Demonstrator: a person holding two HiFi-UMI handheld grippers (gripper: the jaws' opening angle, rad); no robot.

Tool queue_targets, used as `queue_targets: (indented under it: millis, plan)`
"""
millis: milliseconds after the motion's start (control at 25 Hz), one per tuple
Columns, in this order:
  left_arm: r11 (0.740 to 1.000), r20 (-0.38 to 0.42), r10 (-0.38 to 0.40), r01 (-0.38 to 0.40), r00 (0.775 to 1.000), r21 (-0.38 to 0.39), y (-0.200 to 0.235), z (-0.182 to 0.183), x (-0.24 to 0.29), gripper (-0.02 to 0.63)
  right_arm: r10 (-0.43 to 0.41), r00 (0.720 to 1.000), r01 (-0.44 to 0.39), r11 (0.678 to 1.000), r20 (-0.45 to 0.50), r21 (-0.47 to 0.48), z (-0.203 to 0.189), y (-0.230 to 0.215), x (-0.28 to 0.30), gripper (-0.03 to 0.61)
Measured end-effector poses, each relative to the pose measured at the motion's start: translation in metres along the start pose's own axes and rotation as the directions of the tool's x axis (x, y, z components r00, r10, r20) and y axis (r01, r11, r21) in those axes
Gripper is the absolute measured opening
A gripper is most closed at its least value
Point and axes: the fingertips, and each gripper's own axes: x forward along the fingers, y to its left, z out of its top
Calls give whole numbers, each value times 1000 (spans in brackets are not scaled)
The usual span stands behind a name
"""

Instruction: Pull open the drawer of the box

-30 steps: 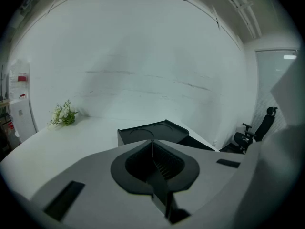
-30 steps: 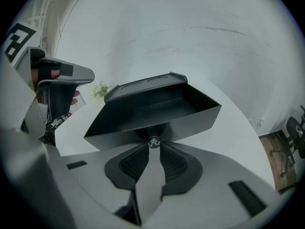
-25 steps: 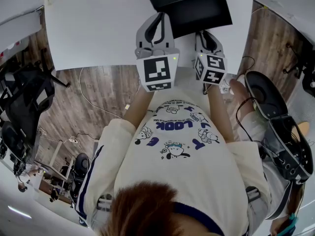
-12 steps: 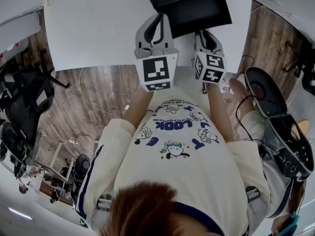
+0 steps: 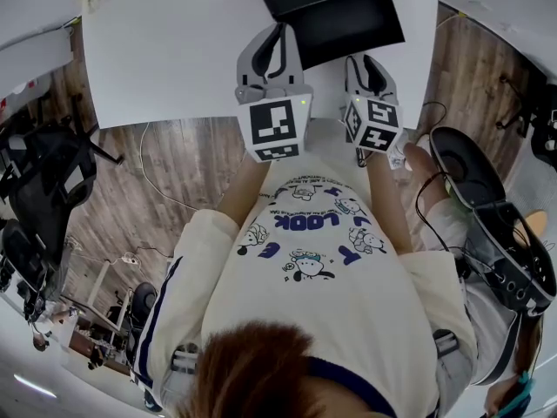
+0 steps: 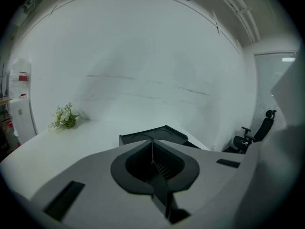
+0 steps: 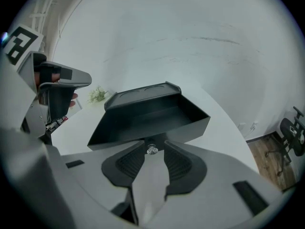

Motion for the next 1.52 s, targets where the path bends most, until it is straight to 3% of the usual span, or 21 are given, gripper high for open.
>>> queue_targets:
  millis: [280, 640, 1040, 1520]
  plan:
    - [1000, 55, -14, 14, 998, 5, -3, 20, -6, 18, -27, 985, 15, 998, 168, 69, 49, 5, -23, 70]
    - [999, 124, -34, 31, 992, 27, -13, 47, -13, 18, -41, 931, 32, 999, 363, 30, 117, 16, -57, 46]
    - [997, 200, -60, 49, 978, 60, -20, 76, -27, 18, -47, 878, 45, 999, 477, 14, 157, 29, -84, 43]
    - [993, 242, -86, 64, 966, 97, -29, 90, -37, 18, -25, 853, 18, 1000, 521, 18, 169, 40, -93, 41]
